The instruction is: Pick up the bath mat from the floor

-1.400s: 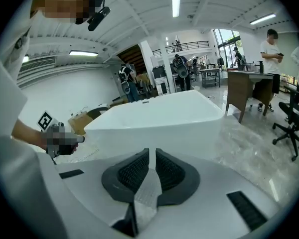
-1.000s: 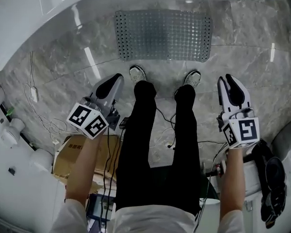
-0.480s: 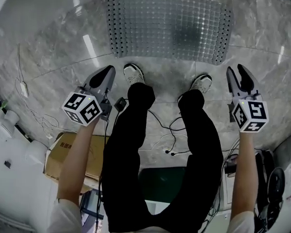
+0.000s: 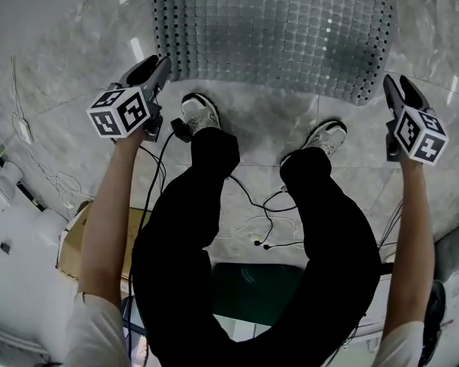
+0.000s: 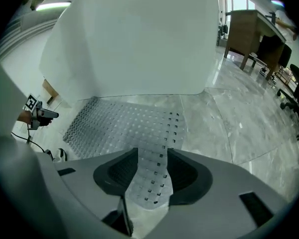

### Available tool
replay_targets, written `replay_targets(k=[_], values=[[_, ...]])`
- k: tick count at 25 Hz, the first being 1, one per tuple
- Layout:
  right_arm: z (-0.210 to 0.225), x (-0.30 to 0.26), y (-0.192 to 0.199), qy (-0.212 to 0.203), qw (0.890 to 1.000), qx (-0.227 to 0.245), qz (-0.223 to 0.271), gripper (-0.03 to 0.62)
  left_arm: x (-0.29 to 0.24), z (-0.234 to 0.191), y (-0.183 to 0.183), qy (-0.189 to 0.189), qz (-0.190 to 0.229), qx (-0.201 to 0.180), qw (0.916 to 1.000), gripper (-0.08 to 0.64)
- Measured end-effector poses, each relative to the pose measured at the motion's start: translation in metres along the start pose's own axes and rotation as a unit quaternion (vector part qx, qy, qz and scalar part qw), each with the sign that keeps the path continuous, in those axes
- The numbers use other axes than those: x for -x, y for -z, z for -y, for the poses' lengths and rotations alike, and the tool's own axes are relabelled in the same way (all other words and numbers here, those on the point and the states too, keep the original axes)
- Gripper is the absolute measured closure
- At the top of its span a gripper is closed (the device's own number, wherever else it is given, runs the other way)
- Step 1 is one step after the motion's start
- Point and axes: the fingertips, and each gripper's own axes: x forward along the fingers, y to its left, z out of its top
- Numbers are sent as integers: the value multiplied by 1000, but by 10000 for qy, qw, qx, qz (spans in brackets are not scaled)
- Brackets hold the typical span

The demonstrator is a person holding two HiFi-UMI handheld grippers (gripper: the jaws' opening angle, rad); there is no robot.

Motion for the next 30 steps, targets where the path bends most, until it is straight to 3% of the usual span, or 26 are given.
replay_targets(k=[6, 11, 19, 22, 28, 30], values=[[35, -49, 21, 120, 9996, 55, -252, 422, -45, -61, 12, -602, -303, -130, 9976, 379], [54, -81, 25, 31, 9991, -362, -219, 407, -71, -90, 14, -833, -380, 10, 9958, 311], [64, -115, 39, -82, 9977, -531, -406, 382, -101, -112, 10, -751, -459, 183, 9960, 236], [58, -122, 43, -43, 9975, -626, -312, 357, -108, -119, 9, -751, -495, -9, 9959, 222], [65, -125, 48, 478, 9962, -557, -469, 342, -111, -119, 12, -771, -440, -110, 9960, 225], [64, -128, 49, 532, 9960, -559, -446, 344, -108, -119, 12, -866, -539, -262, 9944, 259]])
